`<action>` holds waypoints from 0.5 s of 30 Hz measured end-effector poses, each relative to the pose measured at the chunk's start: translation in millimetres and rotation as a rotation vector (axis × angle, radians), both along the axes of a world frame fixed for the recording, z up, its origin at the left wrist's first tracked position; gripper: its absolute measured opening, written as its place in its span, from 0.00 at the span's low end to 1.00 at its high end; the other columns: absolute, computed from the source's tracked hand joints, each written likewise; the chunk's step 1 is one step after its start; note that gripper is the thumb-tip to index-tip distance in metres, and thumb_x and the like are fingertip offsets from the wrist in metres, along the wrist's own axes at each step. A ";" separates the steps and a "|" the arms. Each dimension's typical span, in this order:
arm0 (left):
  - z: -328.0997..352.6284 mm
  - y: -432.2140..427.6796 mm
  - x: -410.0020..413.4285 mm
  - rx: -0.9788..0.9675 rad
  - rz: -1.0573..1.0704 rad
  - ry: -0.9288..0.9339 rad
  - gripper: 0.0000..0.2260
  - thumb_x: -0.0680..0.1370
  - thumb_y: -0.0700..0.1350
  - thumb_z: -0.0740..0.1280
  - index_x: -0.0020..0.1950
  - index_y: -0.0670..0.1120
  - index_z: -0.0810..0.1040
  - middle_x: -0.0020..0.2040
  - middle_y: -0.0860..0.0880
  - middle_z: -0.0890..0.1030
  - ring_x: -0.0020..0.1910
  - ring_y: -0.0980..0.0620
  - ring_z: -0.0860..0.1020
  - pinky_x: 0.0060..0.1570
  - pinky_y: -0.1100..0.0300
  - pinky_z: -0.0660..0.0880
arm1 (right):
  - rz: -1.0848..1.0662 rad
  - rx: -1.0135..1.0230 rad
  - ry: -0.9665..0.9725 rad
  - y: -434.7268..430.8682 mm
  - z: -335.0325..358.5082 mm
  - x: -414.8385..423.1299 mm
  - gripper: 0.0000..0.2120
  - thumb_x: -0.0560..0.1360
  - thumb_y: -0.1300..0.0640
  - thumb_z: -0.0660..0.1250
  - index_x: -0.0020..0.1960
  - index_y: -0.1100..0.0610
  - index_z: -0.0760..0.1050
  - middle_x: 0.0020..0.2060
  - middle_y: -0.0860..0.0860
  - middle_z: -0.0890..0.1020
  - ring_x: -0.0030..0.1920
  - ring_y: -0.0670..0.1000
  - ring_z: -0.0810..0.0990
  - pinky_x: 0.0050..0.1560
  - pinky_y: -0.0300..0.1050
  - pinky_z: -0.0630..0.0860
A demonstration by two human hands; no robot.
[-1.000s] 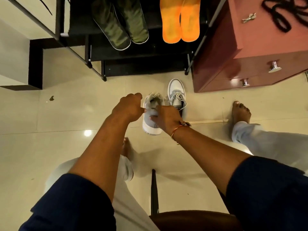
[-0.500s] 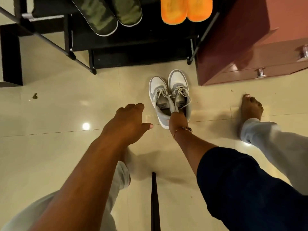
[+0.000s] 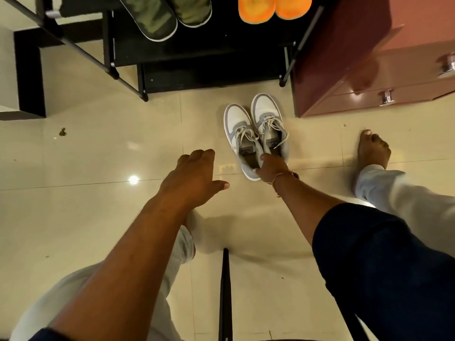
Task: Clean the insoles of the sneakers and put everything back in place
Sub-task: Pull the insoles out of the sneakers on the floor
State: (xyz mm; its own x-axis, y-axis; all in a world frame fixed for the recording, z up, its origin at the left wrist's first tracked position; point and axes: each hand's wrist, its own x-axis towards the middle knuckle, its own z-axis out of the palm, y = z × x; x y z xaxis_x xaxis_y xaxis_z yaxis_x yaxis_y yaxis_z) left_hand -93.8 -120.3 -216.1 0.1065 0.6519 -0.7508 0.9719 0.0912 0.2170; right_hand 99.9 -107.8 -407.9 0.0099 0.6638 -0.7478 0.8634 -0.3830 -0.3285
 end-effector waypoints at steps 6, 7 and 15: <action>16.4 -19.4 -4.2 0.185 0.112 -0.054 0.37 0.79 0.57 0.68 0.81 0.47 0.55 0.80 0.47 0.59 0.77 0.44 0.57 0.72 0.48 0.65 | -0.031 0.339 0.055 19.9 57.7 -9.7 0.17 0.78 0.49 0.65 0.60 0.60 0.75 0.55 0.60 0.81 0.57 0.62 0.79 0.57 0.51 0.74; 18.9 -22.6 -5.9 0.220 0.135 -0.059 0.36 0.79 0.58 0.68 0.81 0.47 0.54 0.80 0.48 0.58 0.78 0.44 0.57 0.72 0.48 0.65 | -0.049 0.421 0.066 26.4 68.9 -12.7 0.15 0.78 0.49 0.65 0.57 0.59 0.76 0.52 0.59 0.82 0.54 0.61 0.80 0.54 0.50 0.74; 49.6 0.4 -11.5 0.582 0.480 -0.293 0.32 0.79 0.55 0.68 0.79 0.48 0.61 0.77 0.49 0.65 0.76 0.49 0.63 0.70 0.57 0.65 | -0.326 0.852 0.421 82.8 214.7 -53.3 0.14 0.80 0.48 0.65 0.46 0.58 0.79 0.39 0.52 0.83 0.42 0.52 0.81 0.44 0.47 0.76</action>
State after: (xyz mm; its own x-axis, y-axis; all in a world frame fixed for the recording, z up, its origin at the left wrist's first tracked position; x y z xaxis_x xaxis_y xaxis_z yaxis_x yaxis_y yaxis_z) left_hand -105.3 -119.9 -166.6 -0.1439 0.9543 -0.2621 0.7517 0.2776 0.5982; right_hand 46.6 -25.0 -193.2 0.1310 0.9913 -0.0095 0.5087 -0.0755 -0.8576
